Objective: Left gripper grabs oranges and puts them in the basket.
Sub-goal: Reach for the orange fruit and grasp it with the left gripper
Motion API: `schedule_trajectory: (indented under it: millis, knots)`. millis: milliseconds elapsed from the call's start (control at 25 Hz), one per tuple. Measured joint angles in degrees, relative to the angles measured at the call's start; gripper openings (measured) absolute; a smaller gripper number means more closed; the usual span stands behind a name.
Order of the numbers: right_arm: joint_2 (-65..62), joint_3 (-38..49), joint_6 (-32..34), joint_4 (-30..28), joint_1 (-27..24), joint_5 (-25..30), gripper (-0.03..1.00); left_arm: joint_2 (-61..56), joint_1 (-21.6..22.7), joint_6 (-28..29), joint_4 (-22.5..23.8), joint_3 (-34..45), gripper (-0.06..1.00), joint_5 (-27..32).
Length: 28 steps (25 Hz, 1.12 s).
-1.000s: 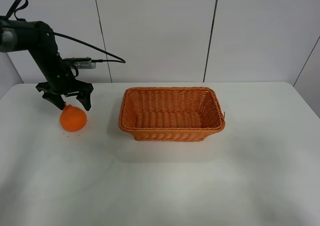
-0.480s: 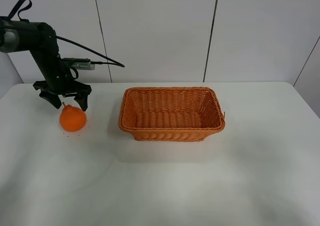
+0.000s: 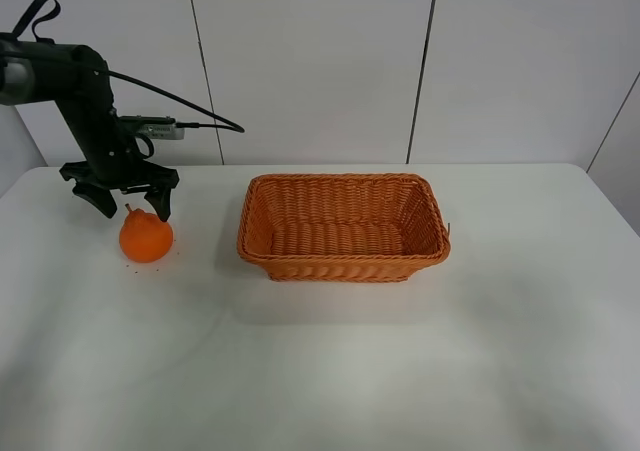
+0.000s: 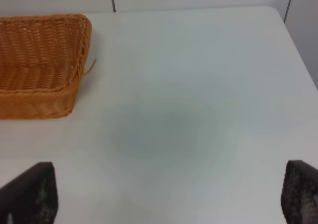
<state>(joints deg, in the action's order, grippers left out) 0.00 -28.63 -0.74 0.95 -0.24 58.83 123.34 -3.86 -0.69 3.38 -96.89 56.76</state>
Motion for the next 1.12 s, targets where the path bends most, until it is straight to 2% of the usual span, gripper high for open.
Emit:
schedule_trajectory:
  millis: [360, 1120]
  knots:
    - [0.00, 0.00, 0.00, 0.00, 0.00, 0.00, 0.69, 0.00, 0.06, -0.85, -1.94, 0.00, 0.92, 0.18]
    - [0.00, 0.00, 0.00, -0.04, 0.00, 0.00, 0.69, 4.22, 0.00, -1.49, -2.26, 0.00, 0.92, 0.36]
